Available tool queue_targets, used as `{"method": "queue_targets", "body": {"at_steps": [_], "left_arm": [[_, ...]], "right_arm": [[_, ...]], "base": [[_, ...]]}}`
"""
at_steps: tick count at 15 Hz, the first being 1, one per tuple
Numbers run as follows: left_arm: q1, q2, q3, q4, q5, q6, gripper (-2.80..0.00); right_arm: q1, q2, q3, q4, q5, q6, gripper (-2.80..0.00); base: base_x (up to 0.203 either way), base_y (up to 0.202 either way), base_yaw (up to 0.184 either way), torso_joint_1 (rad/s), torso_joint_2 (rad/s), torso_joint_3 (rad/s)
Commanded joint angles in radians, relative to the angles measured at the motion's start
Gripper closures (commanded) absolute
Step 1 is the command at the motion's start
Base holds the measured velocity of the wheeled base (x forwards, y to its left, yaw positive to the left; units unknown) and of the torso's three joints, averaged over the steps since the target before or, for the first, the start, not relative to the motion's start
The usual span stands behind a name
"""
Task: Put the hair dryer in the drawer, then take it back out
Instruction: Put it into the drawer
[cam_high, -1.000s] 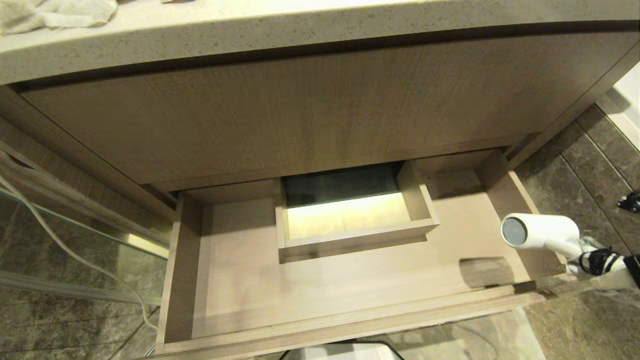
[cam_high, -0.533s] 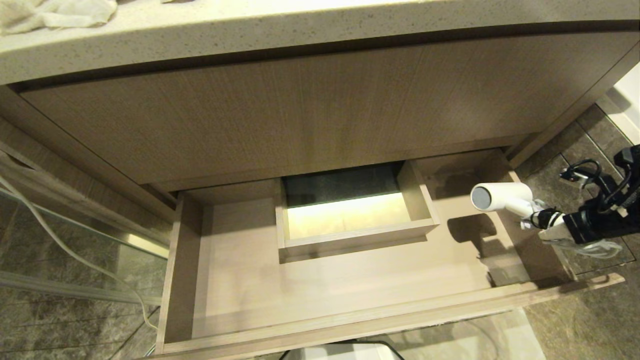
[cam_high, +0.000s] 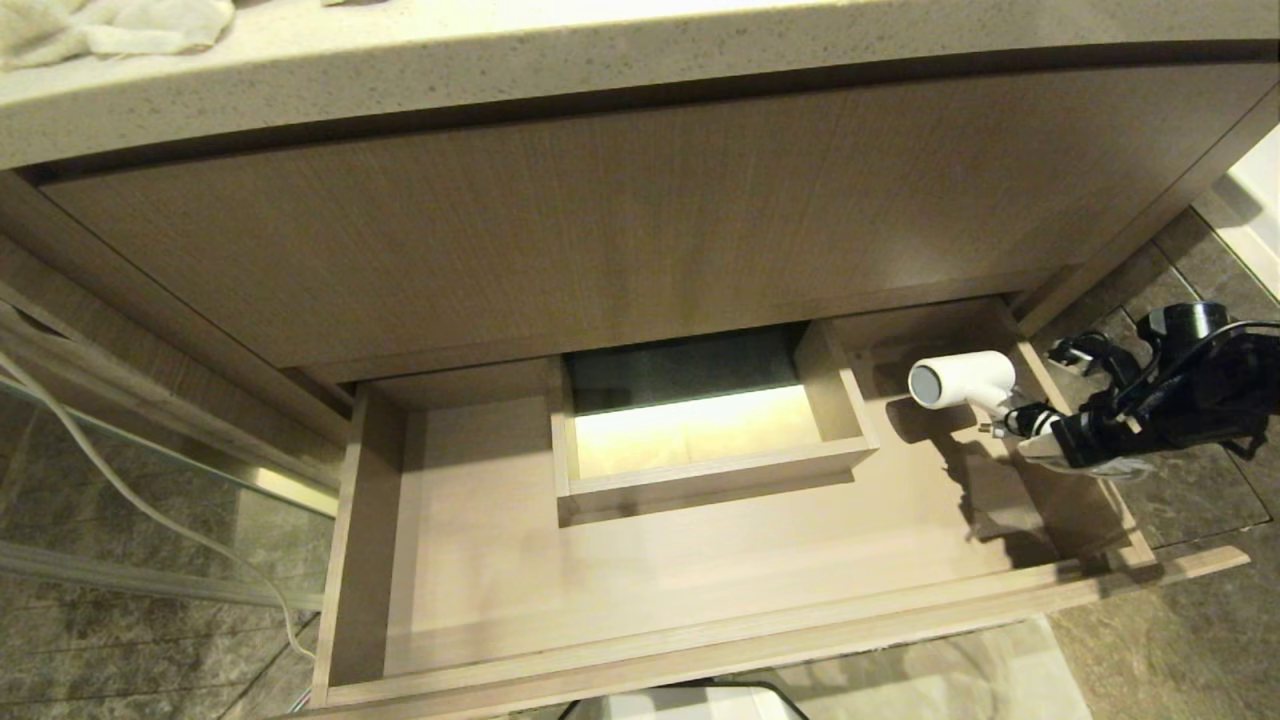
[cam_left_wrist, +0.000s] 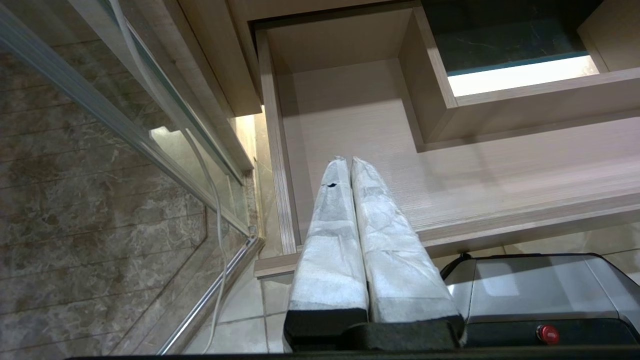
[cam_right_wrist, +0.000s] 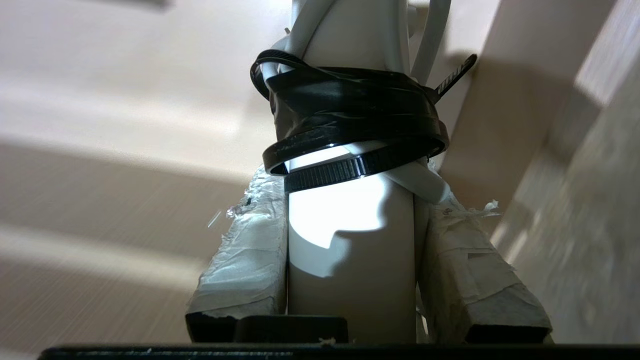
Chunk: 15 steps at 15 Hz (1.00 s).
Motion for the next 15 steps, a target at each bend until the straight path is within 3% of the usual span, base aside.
{"method": "queue_targets", "body": {"at_steps": [1, 8, 9, 10, 15], "left_arm": [[0.0, 0.0, 0.002, 0.0, 0.0, 0.0, 0.0], [0.0, 0.0, 0.002, 0.0, 0.0, 0.0, 0.0], [0.0, 0.0, 0.002, 0.0, 0.0, 0.0, 0.0], [0.0, 0.0, 0.002, 0.0, 0.0, 0.0, 0.0], [0.0, 0.0, 0.001, 0.0, 0.0, 0.0, 0.0]], "right_arm": [[0.013, 0.099, -0.05, -0.04, -0.016, -0.002, 0.0], [0.038, 0.205, -0.089, -0.144, -0.078, -0.002, 0.0], [0.04, 0.21, -0.088, -0.158, -0.079, -0.002, -2.52], [0.045, 0.215, -0.092, -0.158, -0.081, -0.002, -2.8], [0.051, 0.19, -0.077, -0.164, -0.084, 0.001, -2.8]], "base": [[0.0, 0.0, 0.0, 0.0, 0.0, 0.0], [0.0, 0.0, 0.0, 0.0, 0.0, 0.0], [0.0, 0.0, 0.0, 0.0, 0.0, 0.0], [0.0, 0.0, 0.0, 0.0, 0.0, 0.0], [0.0, 0.0, 0.0, 0.0, 0.0, 0.0]]}}
